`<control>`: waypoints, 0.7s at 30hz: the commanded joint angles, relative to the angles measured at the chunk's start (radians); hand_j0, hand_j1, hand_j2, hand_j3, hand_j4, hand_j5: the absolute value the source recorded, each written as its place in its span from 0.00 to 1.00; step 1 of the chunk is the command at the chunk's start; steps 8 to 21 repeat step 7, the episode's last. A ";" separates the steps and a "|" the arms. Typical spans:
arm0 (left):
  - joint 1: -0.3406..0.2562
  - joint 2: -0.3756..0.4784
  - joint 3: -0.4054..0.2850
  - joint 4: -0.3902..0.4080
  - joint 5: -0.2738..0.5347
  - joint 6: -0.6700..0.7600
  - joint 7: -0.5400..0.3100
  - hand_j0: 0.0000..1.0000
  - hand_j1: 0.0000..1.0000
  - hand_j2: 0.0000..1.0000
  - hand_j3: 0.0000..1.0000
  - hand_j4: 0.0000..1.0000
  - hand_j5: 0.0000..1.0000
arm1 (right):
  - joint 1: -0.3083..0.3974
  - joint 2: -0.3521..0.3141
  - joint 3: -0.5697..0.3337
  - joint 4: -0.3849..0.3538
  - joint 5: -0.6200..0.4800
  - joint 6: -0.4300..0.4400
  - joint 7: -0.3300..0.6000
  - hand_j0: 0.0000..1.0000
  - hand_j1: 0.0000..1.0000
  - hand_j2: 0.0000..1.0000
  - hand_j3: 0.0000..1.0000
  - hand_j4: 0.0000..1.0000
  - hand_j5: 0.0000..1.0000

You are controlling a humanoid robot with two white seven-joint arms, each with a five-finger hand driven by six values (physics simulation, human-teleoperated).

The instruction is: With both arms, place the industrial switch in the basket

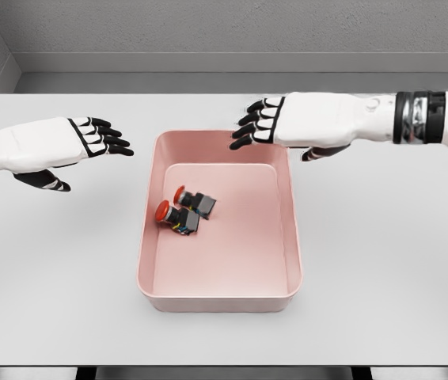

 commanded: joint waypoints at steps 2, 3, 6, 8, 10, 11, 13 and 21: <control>-0.001 0.001 0.001 0.001 0.006 0.002 -0.004 1.00 1.00 1.00 1.00 1.00 1.00 | 0.012 -0.092 -0.039 0.015 -0.025 0.003 -0.002 1.00 1.00 1.00 1.00 1.00 1.00; -0.001 0.001 0.001 0.001 0.006 0.002 -0.004 1.00 1.00 1.00 1.00 1.00 1.00 | 0.032 -0.119 -0.044 0.020 -0.028 0.003 -0.002 1.00 1.00 1.00 1.00 1.00 1.00; -0.001 -0.001 0.003 0.013 0.007 0.002 -0.003 1.00 1.00 1.00 1.00 1.00 1.00 | 0.147 -0.176 -0.153 0.045 -0.034 0.003 -0.002 1.00 1.00 1.00 1.00 1.00 1.00; -0.001 0.001 0.001 0.014 0.006 0.002 -0.003 1.00 1.00 1.00 1.00 1.00 1.00 | 0.181 -0.184 -0.188 0.054 -0.034 0.003 -0.002 1.00 1.00 1.00 1.00 1.00 1.00; -0.001 0.001 0.001 0.014 0.006 0.002 -0.003 1.00 1.00 1.00 1.00 1.00 1.00 | 0.181 -0.184 -0.188 0.054 -0.034 0.003 -0.002 1.00 1.00 1.00 1.00 1.00 1.00; -0.001 0.001 0.001 0.014 0.006 0.002 -0.003 1.00 1.00 1.00 1.00 1.00 1.00 | 0.181 -0.184 -0.188 0.054 -0.034 0.003 -0.002 1.00 1.00 1.00 1.00 1.00 1.00; -0.001 0.001 0.001 0.014 0.006 0.002 -0.003 1.00 1.00 1.00 1.00 1.00 1.00 | 0.181 -0.184 -0.188 0.054 -0.034 0.003 -0.002 1.00 1.00 1.00 1.00 1.00 1.00; -0.001 0.001 0.001 0.014 0.006 0.002 -0.003 1.00 1.00 1.00 1.00 1.00 1.00 | 0.181 -0.184 -0.188 0.054 -0.034 0.003 -0.002 1.00 1.00 1.00 1.00 1.00 1.00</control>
